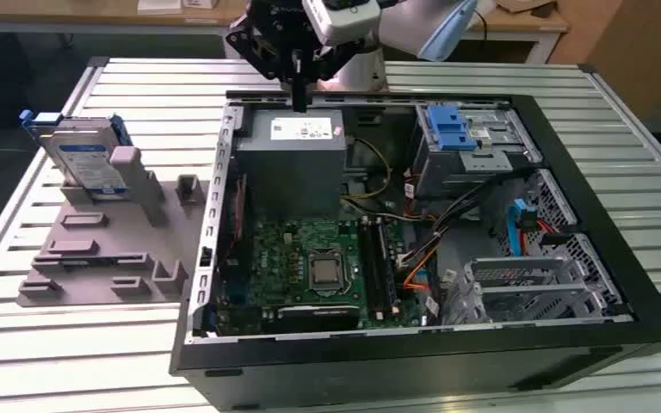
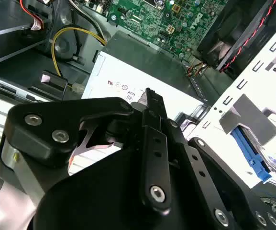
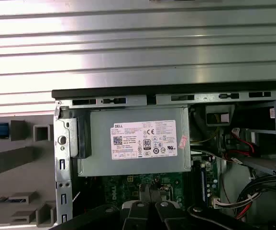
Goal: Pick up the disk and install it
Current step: 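Reach for the disk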
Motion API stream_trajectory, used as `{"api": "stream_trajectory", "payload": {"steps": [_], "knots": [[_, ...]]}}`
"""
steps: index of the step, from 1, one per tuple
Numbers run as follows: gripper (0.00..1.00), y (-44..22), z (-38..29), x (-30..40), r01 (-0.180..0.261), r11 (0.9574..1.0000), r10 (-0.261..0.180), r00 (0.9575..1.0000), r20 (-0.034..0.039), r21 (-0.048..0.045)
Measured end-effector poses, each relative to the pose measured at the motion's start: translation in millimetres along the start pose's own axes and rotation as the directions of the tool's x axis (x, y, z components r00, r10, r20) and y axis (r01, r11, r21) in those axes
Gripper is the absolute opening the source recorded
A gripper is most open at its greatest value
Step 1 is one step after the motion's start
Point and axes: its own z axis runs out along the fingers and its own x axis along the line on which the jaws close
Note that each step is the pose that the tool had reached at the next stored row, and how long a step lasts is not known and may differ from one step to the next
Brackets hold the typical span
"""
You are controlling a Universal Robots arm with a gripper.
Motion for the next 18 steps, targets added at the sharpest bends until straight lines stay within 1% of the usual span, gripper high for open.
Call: {"api": "stream_trajectory", "payload": {"steps": [12, 18], "knots": [[0.11, 0.0, 0.0, 0.1, 0.0, 1.0, 0.0, 1.0, 0.0, 0.0], [0.11, -0.4, 0.0, 5.1, 0.0, 1.0, 0.0, 1.0, 0.0001, -0.0001]]}}
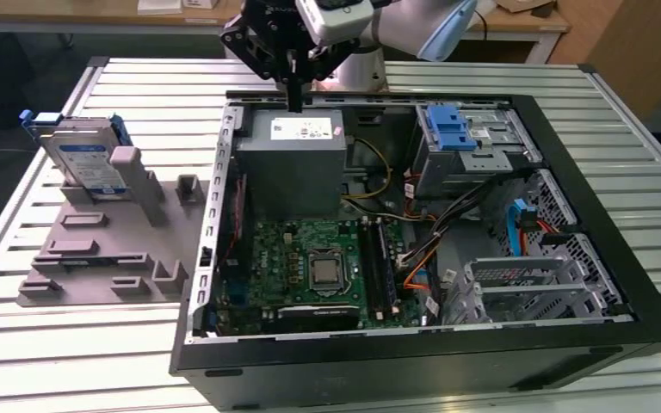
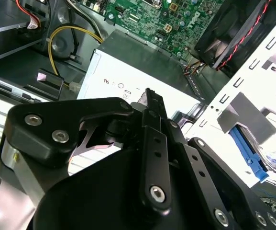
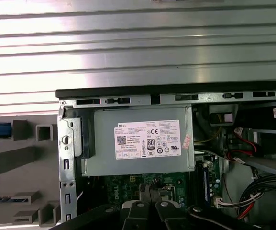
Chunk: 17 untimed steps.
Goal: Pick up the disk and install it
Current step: 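Reach for the disk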
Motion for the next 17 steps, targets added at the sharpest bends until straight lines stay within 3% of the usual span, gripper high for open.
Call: {"api": "stream_trajectory", "payload": {"steps": [9, 17], "knots": [[0.11, -0.1, 0.0, 0.4, 0.0, 1.0, 0.0, 1.0, -0.0001, 0.0001], [0.11, -0.4, 0.0, 4.8, 0.0, 1.0, 0.0, 1.0, 0.0, 0.0]]}}
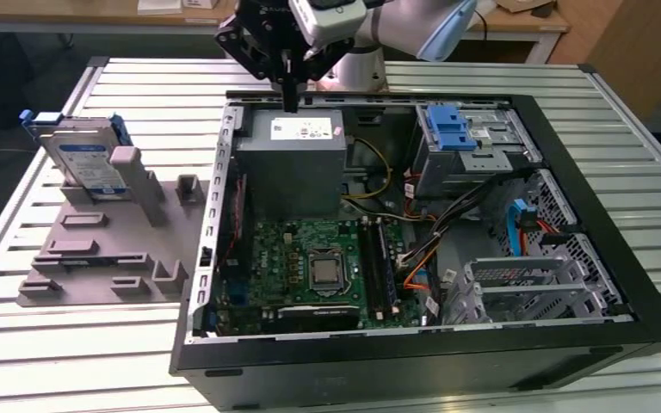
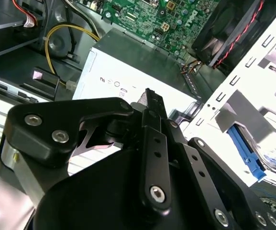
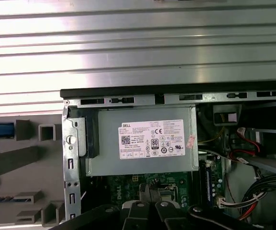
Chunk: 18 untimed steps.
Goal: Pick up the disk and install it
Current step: 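Reach for the disk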
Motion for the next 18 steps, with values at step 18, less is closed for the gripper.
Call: {"api": "stream_trajectory", "payload": {"steps": [18], "knots": [[0.11, -1.1, 0.0, 13.8, 0.0, 1.0, 0.0, 1.0, -0.0001, 0.0001]]}}
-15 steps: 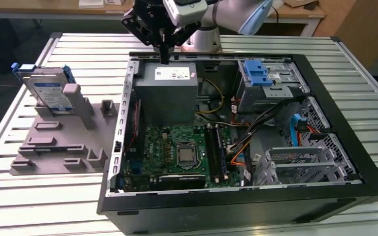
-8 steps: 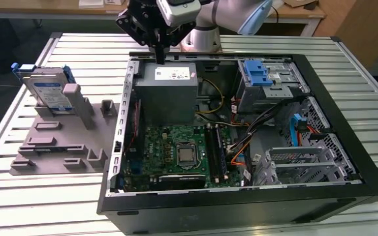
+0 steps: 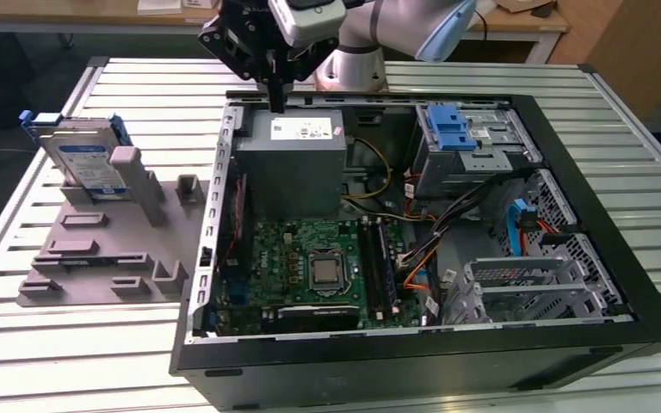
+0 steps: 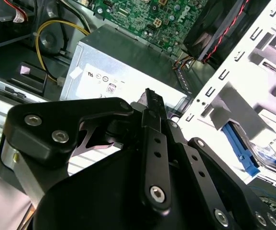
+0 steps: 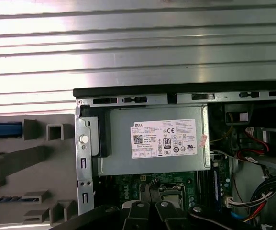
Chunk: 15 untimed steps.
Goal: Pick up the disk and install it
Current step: 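Reach for the disk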
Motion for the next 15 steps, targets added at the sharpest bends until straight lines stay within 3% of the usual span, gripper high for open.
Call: {"api": "stream_trajectory", "payload": {"steps": [15], "knots": [[0.11, -0.4, 0.2, 4.3, 0.0, 1.0, 0.0, 1.0, 0.0, 0.0]]}}
